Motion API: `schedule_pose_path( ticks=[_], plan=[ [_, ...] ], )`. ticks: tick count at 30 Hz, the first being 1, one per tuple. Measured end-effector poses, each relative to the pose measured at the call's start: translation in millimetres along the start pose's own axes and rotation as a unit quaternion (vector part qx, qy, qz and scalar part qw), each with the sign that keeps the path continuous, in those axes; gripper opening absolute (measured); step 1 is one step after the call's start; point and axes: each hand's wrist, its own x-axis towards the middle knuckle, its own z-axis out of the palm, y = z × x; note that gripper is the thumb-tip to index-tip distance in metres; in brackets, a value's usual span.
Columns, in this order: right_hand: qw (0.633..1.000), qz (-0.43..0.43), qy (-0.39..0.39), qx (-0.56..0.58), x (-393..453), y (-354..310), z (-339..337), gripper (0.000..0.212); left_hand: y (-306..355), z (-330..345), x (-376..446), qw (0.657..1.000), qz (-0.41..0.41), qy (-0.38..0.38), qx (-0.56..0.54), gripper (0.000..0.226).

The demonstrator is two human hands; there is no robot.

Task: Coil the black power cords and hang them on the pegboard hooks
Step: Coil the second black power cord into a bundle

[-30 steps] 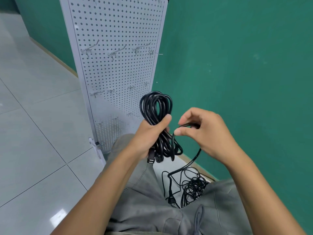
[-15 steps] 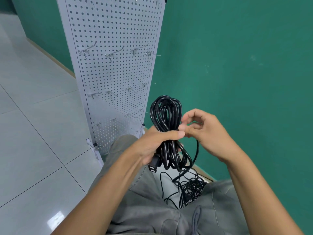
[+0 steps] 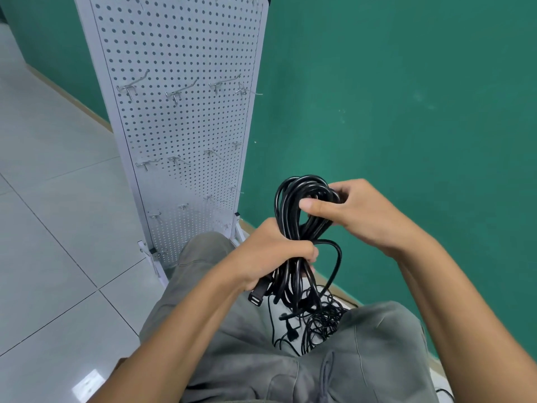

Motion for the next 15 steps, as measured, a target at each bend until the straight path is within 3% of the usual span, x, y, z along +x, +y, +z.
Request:
schedule_pose_path(
  ticks=[3,6,10,13,15],
  plan=[
    [0.998,-0.003,-0.032,0.055,-5,-3,-10,0.031,3,-1,-3,0.999,0.009,-0.034,0.002,0.005],
    [0.988,0.018,-0.082,0.130,-6,-4,-19,0.040,9,0,-6,0.997,0.013,-0.074,-0.026,0.017],
    [0.953,0.024,-0.149,0.264,-8,-11,-18,0.023,14,8,-7,0.987,0.010,-0.114,-0.116,0.011],
    [0.928,0.050,-0.162,0.332,-7,-16,-11,0.025,11,12,-7,0.960,-0.041,-0.170,-0.220,0.020],
    [0.932,0.093,-0.145,0.319,-6,-20,-5,0.033,6,11,-7,0.946,-0.070,-0.190,-0.253,0.027]
  ],
)
